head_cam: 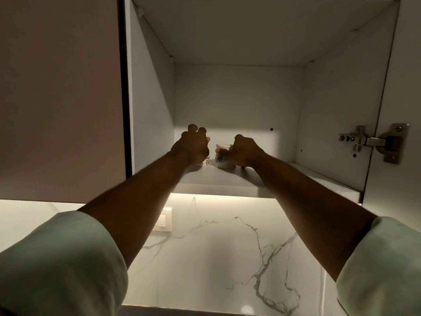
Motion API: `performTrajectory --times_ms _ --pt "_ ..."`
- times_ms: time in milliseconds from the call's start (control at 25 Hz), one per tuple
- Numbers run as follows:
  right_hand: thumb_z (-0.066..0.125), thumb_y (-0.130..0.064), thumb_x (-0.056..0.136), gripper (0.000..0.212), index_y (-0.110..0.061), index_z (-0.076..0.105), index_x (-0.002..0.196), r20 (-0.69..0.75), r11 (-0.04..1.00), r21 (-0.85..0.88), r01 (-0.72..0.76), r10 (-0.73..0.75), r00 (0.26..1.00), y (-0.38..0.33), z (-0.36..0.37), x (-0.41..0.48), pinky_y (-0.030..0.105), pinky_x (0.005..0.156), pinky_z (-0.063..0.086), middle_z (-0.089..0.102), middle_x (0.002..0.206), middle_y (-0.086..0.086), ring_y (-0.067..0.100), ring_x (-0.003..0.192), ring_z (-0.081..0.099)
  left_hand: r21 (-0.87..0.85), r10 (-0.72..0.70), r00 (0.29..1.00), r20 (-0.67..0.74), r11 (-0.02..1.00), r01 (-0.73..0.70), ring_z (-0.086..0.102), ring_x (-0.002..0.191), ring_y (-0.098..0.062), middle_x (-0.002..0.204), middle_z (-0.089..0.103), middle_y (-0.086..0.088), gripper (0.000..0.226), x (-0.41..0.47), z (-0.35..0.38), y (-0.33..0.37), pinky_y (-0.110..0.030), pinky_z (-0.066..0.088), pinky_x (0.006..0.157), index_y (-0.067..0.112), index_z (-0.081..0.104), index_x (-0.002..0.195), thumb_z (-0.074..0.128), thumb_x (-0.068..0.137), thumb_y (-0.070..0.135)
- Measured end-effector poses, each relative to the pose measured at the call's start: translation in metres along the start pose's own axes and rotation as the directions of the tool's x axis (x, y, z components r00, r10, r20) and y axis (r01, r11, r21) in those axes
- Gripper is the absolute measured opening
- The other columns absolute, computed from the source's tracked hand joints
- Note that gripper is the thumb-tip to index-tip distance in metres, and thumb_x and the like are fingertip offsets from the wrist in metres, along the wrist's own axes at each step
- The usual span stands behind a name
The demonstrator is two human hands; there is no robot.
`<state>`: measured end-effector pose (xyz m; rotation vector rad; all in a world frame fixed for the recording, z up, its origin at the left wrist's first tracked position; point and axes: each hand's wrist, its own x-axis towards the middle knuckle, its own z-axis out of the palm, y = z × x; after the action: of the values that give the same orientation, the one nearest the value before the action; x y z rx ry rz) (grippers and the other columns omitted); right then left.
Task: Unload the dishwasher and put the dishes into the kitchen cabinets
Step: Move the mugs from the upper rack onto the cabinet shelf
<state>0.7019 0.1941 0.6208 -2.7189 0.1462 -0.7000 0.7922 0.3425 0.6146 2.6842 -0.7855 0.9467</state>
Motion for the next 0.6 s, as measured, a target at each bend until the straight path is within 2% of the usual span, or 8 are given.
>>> performTrajectory --times_ms 80,160,280,360,480,600 --pt "0.060 -0.049 0.091 0.066 0.003 0.043 0.128 -0.025 1.000 0.003 0.021 -0.021 0.999 -0.002 -0.003 -0.013 0.030 0.080 0.041 0.053 0.128 0.019 0.033 0.121 0.049 -0.014 -0.033 0.999 -0.028 0.999 0.032 0.027 0.138 -0.034 0.149 0.031 -0.014 0.042 -0.018 -0.009 0.007 -0.046 0.041 0.104 0.010 0.043 0.137 0.043 0.097 0.022" --pt "0.057 -0.046 0.094 0.066 0.005 0.040 0.131 -0.034 0.999 -0.016 0.047 -0.047 0.998 -0.003 -0.007 -0.030 0.033 0.089 0.039 0.049 0.132 0.021 0.035 0.125 0.043 -0.026 -0.057 0.998 -0.005 0.998 0.057 0.016 0.143 -0.034 0.152 0.026 -0.014 0.044 -0.036 -0.015 0.011 -0.049 0.037 0.107 0.011 0.043 0.138 0.039 0.098 0.029" --pt "0.054 -0.045 0.096 0.066 0.006 0.037 0.134 -0.052 0.997 -0.017 0.077 -0.078 0.996 -0.006 -0.012 -0.062 0.033 0.088 0.039 0.044 0.133 0.024 0.036 0.123 0.045 -0.043 -0.097 0.995 -0.031 0.995 0.095 0.007 0.145 -0.033 0.155 0.020 -0.014 0.050 -0.072 -0.030 0.022 -0.051 0.033 0.107 0.013 0.039 0.143 0.037 0.099 0.037" --pt "0.057 -0.047 0.094 0.070 0.003 0.034 0.137 -0.084 0.996 0.067 0.064 -0.058 0.995 -0.004 -0.014 -0.084 0.031 0.083 0.041 0.043 0.134 0.024 0.034 0.122 0.048 -0.075 -0.119 0.987 -0.104 0.991 0.111 0.008 0.146 -0.034 0.156 0.018 -0.017 0.050 -0.098 -0.043 0.035 -0.051 0.028 0.110 0.012 0.036 0.144 0.038 0.101 0.037" --pt "0.059 -0.046 0.092 0.073 -0.003 0.030 0.142 -0.112 0.993 0.086 0.084 -0.074 0.991 0.002 -0.020 -0.126 0.038 0.097 0.045 0.039 0.140 0.019 0.033 0.129 0.042 -0.033 -0.070 0.989 -0.128 0.997 0.067 0.006 0.148 -0.035 0.160 0.014 -0.016 0.053 -0.141 -0.064 0.059 -0.051 0.017 0.116 0.012 0.033 0.146 0.036 0.101 0.040" --pt "0.060 -0.039 0.093 0.068 -0.006 0.029 0.145 -0.134 0.988 0.098 0.122 -0.108 0.985 0.003 -0.024 -0.171 0.041 0.102 0.043 0.036 0.144 0.015 0.030 0.131 0.041 -0.027 -0.053 0.994 -0.096 0.998 0.051 0.007 0.148 -0.037 0.160 0.012 -0.019 0.057 -0.182 -0.076 0.078 -0.052 0.015 0.116 0.009 0.030 0.147 0.035 0.101 0.042"
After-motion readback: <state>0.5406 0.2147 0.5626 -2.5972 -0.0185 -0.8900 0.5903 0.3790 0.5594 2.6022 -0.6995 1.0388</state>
